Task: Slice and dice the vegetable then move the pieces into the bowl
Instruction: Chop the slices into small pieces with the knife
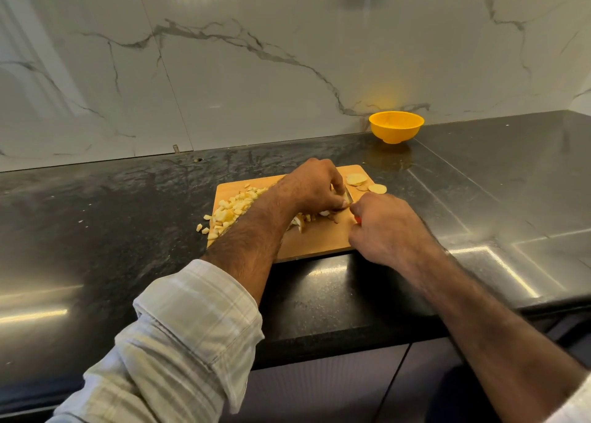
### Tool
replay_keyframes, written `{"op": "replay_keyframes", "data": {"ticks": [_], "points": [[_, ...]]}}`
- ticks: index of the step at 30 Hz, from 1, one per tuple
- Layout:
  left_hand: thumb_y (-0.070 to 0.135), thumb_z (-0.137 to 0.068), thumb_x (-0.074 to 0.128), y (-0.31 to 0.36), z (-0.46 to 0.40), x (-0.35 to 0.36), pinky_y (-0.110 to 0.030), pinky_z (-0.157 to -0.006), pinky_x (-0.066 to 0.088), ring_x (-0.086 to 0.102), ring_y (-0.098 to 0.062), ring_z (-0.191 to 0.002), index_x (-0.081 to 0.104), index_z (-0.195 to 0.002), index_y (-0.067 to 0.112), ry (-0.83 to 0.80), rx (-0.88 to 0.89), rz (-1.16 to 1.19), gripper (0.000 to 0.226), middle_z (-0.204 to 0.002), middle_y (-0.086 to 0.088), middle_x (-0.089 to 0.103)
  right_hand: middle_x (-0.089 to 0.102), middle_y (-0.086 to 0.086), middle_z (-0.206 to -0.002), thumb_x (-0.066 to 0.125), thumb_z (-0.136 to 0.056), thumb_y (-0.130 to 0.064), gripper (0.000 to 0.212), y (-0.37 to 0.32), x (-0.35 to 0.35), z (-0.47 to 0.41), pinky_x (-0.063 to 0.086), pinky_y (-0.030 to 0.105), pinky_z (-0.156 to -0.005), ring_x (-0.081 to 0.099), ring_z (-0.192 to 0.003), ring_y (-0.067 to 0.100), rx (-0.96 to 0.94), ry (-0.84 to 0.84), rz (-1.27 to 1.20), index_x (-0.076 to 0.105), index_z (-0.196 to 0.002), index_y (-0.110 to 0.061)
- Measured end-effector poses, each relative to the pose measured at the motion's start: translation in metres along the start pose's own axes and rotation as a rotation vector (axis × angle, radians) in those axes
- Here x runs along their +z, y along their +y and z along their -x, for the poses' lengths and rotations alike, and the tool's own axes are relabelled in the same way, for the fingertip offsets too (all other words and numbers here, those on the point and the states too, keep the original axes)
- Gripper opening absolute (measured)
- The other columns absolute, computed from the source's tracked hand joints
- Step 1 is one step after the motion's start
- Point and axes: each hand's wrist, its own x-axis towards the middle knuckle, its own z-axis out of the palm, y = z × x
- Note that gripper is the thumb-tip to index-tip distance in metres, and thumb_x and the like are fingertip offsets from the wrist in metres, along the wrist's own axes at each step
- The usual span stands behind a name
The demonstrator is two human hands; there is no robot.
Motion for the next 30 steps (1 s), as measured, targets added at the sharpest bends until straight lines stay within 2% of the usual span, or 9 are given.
{"op": "replay_keyframes", "data": {"ticks": [2, 4, 8, 12, 15, 20, 25, 30], "points": [[0.029, -0.092, 0.081, 0.003, 0.001, 0.000, -0.028, -0.087, 0.055, 0.063, -0.011, -0.104, 0.082, -0.112, 0.017, 0.000, -0.001, -0.010, 0.023, -0.119, 0.005, 0.072, 0.060, -0.004, -0.099, 0.067, -0.092, -0.032, 0.029, -0.002, -0.003, -0.001, 0.054, 0.033, -0.076, 0.057, -0.094, 0.017, 0.005, -0.014, -0.009, 0.066, -0.120, -0.024], [0.029, -0.092, 0.082, 0.006, 0.002, 0.000, -0.028, -0.087, 0.056, 0.063, -0.012, -0.103, 0.081, -0.112, 0.017, 0.003, -0.016, -0.003, 0.023, -0.119, 0.004, 0.072, 0.060, -0.004, -0.103, 0.067, -0.092, -0.031, 0.033, 0.000, -0.005, 0.002, 0.051, 0.032, -0.077, 0.056, -0.096, 0.017, 0.007, -0.038, -0.014, 0.066, -0.124, -0.024], [0.029, -0.093, 0.081, 0.007, 0.003, -0.002, -0.023, -0.077, 0.051, 0.062, -0.011, -0.098, 0.080, -0.116, 0.017, 0.000, -0.023, 0.001, 0.027, -0.117, 0.005, 0.071, 0.057, -0.004, -0.110, 0.068, -0.092, -0.028, 0.043, 0.006, -0.011, 0.014, 0.047, 0.030, -0.078, 0.053, -0.100, 0.016, 0.010, -0.089, -0.036, 0.063, -0.135, -0.025], [0.033, -0.092, 0.082, -0.001, 0.006, -0.005, -0.026, -0.085, 0.055, 0.064, -0.013, -0.104, 0.078, -0.119, 0.019, -0.012, -0.011, 0.047, 0.030, -0.117, 0.005, 0.070, 0.063, -0.002, -0.123, 0.066, -0.093, -0.029, 0.045, 0.008, -0.010, 0.022, 0.046, 0.029, -0.077, 0.054, -0.102, 0.015, 0.037, -0.006, -0.097, 0.062, -0.139, -0.028], [0.030, -0.091, 0.083, -0.005, 0.007, -0.006, -0.031, -0.091, 0.060, 0.068, -0.014, -0.104, 0.080, -0.115, 0.019, 0.014, -0.015, 0.065, 0.026, -0.115, 0.003, 0.074, 0.061, -0.003, -0.116, 0.065, -0.094, -0.031, 0.042, 0.002, -0.002, 0.019, 0.047, 0.029, -0.075, 0.055, -0.100, 0.015, 0.035, 0.030, -0.105, 0.063, -0.136, -0.028], [0.023, -0.091, 0.083, -0.003, 0.005, -0.006, -0.021, -0.078, 0.056, 0.071, -0.012, -0.098, 0.082, -0.107, 0.017, -0.006, -0.024, 0.072, 0.017, -0.107, 0.003, 0.077, 0.058, -0.003, -0.107, 0.068, -0.093, -0.032, 0.039, -0.009, 0.003, 0.006, 0.048, 0.030, -0.072, 0.054, -0.095, 0.016, 0.054, 0.001, -0.052, 0.063, -0.131, -0.027], [0.018, -0.090, 0.084, -0.001, 0.004, -0.006, -0.020, -0.077, 0.055, 0.071, -0.011, -0.096, 0.083, -0.103, 0.016, -0.013, -0.033, 0.087, 0.013, -0.104, 0.003, 0.078, 0.058, -0.005, -0.091, 0.069, -0.092, -0.030, 0.034, -0.016, -0.003, -0.009, 0.049, 0.030, -0.069, 0.056, -0.086, 0.015, 0.038, 0.000, -0.046, 0.066, -0.125, -0.023], [0.020, -0.090, 0.084, 0.003, 0.004, -0.006, -0.021, -0.076, 0.055, 0.070, -0.012, -0.097, 0.083, -0.104, 0.016, 0.006, -0.030, 0.053, 0.014, -0.105, 0.002, 0.078, 0.056, -0.005, -0.097, 0.068, -0.093, -0.027, 0.033, -0.010, -0.006, 0.005, 0.046, 0.029, -0.072, 0.053, -0.090, 0.015, 0.015, -0.045, -0.033, 0.067, -0.126, -0.024]]}}
